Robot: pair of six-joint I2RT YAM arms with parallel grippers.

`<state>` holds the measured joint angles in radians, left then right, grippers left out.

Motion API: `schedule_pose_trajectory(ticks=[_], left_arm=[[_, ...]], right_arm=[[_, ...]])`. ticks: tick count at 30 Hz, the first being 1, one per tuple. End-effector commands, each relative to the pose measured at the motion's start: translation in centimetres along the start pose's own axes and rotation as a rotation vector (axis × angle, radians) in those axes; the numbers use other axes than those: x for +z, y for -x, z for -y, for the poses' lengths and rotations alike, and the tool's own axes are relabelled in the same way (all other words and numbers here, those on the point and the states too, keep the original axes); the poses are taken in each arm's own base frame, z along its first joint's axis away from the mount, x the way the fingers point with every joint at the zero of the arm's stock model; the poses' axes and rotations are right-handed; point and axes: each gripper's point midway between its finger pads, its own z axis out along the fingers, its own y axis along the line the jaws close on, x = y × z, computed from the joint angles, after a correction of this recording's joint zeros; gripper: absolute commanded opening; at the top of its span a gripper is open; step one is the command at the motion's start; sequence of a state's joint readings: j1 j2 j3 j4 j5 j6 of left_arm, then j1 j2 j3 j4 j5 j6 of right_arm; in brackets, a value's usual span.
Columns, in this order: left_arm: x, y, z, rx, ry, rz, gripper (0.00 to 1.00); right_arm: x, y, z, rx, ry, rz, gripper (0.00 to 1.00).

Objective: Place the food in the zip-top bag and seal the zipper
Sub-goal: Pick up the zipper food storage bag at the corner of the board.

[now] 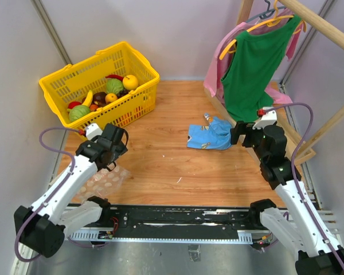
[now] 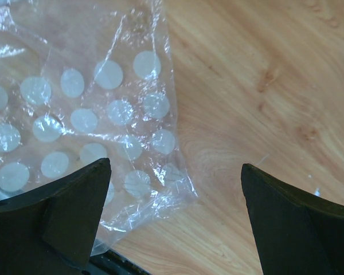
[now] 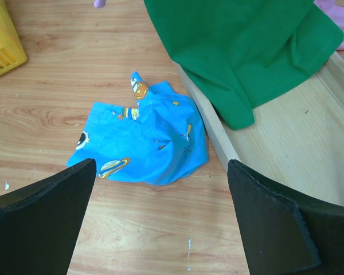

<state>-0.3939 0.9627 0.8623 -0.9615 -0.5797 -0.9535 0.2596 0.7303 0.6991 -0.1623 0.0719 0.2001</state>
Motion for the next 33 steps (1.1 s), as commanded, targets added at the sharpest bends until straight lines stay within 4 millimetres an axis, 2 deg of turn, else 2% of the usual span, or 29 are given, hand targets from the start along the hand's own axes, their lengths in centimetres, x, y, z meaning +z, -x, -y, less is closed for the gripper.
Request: schedule_pose_trajectory(ticks=[1,8,11,15,19,28,33], left_arm=[[1.8,-0.9,-0.9,-0.103,0.081,0.015,0.99],[4.6,-2.0,-1.4,-0.119,0.155,0.026,0.94],[6.0,-2.7,-1.3,-0.127,0.183,0.018,0.92],[7.7,-3.8,-2.3,-0.128,0.235,-0.007,0.89],[8.4,-4.9,-2.8,-0.130,0.252,-0.030,0.83],[9.5,-7.4,-3.7,-0.123,0.262,-0.082,0.63],[9.5,-8.3,-4.0,-0.100,0.255,-0.111,0.40]], right_arm=[[-0.3,-0.1,-0.7,-0.010,0.040,0.020,0.98],[-0.4,-1.6,-0.9,-0.006,0.060,0.005,0.98],[-0.3,-1.8,-1.0,-0.005,0.067,0.008,0.98],[-0.3,-1.9,-1.2,-0.004,0.077,0.011,0.98],[-0.4,-1.9,-1.4,-0.010,0.085,0.012,0.98],[-0.5,-1.8,-1.8,-0.011,0.099,0.019,0.98],[-0.6,-1.6,-1.9,-0.007,0.105,0.020,0.98]])
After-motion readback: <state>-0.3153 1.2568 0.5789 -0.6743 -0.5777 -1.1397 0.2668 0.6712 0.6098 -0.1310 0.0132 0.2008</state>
